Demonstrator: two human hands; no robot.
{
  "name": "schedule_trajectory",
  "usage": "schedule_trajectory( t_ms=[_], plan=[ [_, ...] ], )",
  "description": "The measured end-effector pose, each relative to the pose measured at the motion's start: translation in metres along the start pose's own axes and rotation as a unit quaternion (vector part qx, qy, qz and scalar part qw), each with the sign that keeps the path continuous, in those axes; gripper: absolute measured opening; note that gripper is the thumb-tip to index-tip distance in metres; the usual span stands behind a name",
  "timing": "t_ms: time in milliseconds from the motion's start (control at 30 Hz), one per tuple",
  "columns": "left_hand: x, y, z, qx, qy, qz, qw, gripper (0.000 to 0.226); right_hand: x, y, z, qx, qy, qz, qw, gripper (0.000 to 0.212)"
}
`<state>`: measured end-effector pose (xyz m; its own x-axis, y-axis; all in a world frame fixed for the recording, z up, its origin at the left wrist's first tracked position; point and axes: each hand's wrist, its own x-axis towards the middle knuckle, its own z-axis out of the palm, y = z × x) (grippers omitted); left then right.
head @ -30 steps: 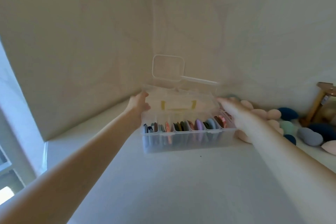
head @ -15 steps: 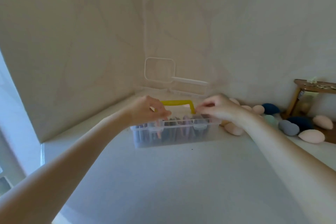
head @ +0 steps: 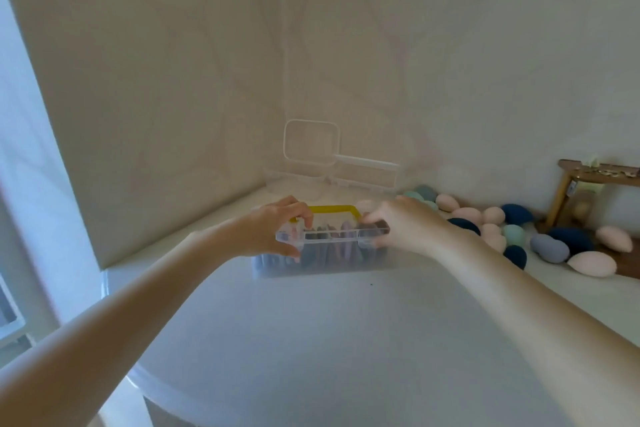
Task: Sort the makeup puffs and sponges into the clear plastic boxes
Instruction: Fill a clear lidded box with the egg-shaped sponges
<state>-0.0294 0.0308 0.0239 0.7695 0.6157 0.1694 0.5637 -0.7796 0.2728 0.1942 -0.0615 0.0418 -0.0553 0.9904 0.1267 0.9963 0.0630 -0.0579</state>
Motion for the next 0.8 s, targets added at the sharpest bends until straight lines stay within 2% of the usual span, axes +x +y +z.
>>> schedule_trajectory(
  t_ms=[100,267,433,567,800],
  plan=[
    [-0.003,-0.020,-0.007,0.015,0.005,-0.014,1.000,0.043,0.017,-0.019,0.006,-0.031,0.018,-0.005,0.999,0.045],
    [0.002,-0.058,-0.014,0.096,0.043,-0.061,0.993,0.042,0.053,-0.048,0.023,-0.066,0.057,-0.003,0.996,0.033],
    [0.013,-0.079,-0.029,0.156,-0.026,-0.091,0.983,0.061,0.084,-0.057,0.029,-0.075,0.062,-0.011,0.995,0.033],
    [0.025,-0.088,-0.030,0.217,-0.018,-0.097,0.971,0.048,0.103,-0.058,0.039,-0.072,0.085,-0.012,0.994,0.033],
    [0.044,-0.106,-0.035,0.196,-0.013,-0.126,0.972,0.033,0.128,-0.050,0.051,-0.067,0.107,-0.011,0.992,0.037]
  ],
)
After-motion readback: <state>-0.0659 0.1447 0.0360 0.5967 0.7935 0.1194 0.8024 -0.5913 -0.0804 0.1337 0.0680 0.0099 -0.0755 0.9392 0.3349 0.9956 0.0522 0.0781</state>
